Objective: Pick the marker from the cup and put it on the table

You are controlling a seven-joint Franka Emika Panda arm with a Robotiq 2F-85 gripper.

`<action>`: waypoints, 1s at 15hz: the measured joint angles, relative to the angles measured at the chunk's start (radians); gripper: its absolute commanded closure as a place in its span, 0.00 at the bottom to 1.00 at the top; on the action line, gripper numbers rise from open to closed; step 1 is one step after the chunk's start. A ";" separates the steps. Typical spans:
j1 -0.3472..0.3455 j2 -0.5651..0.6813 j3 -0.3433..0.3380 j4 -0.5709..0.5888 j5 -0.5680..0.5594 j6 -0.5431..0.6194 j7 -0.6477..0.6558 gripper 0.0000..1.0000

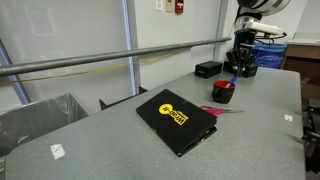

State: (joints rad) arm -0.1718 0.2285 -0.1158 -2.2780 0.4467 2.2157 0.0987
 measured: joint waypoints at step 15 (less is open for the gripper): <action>-0.052 -0.312 -0.113 -0.036 -0.034 -0.021 -0.060 0.98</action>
State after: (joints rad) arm -0.2234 -0.0830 -0.2288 -2.3142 0.4125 2.1943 0.0387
